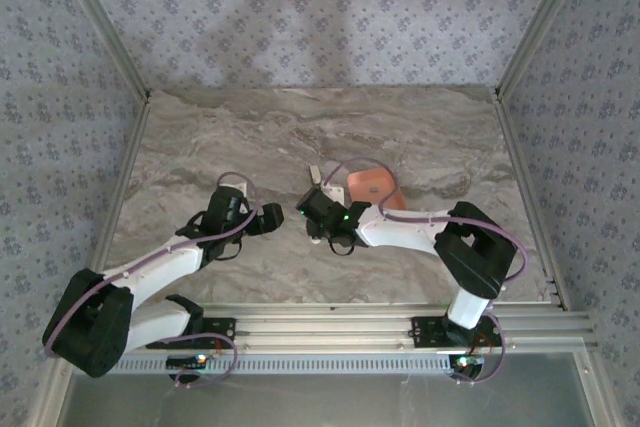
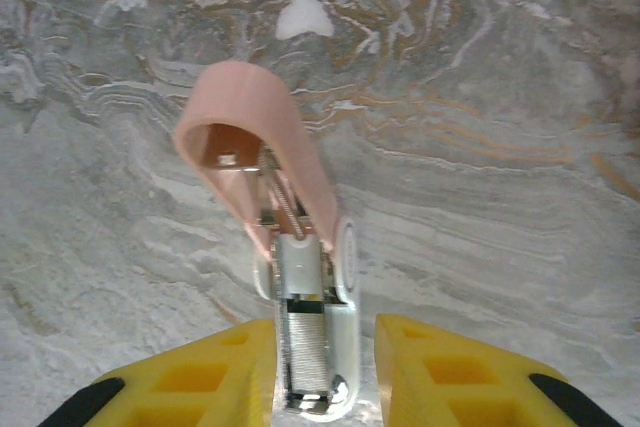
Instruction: Load the staples into the stapler
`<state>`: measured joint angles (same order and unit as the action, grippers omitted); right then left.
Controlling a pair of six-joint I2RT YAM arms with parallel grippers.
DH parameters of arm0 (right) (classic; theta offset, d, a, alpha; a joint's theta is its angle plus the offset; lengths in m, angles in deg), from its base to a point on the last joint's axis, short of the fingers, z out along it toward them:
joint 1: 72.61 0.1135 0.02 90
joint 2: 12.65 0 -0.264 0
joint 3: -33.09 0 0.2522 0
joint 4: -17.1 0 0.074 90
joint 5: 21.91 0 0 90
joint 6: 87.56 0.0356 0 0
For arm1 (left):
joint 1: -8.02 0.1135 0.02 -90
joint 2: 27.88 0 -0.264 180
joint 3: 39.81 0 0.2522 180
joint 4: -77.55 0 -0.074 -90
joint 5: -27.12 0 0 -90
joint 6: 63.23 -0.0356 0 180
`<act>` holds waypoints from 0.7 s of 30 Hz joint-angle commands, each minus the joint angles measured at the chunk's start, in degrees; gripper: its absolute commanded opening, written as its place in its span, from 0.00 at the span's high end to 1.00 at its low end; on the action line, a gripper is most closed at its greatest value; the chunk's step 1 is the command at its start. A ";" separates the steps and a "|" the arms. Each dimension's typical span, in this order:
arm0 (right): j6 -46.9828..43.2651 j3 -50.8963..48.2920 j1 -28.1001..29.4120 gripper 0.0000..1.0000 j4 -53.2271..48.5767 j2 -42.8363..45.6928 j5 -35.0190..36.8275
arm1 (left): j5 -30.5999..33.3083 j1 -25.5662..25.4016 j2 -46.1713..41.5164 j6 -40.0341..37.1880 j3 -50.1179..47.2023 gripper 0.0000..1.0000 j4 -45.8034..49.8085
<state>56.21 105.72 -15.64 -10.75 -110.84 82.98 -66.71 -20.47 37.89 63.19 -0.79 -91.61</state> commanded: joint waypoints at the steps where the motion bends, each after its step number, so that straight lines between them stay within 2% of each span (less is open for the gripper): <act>1: 1.30 -0.59 -0.30 0.69 1.25 -1.12 -1.35 | -1.17 0.37 0.31 -1.01 1.11 0.02 -1.03; 21: 3.34 -1.33 -1.14 0.76 0.21 -3.75 -1.70 | -1.19 0.38 1.09 -1.10 1.51 0.02 -1.06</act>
<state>58.57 104.84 -16.60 -9.68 -113.59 81.26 -66.71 -20.47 38.66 63.19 -0.77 -91.91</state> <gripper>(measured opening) 0.237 0.980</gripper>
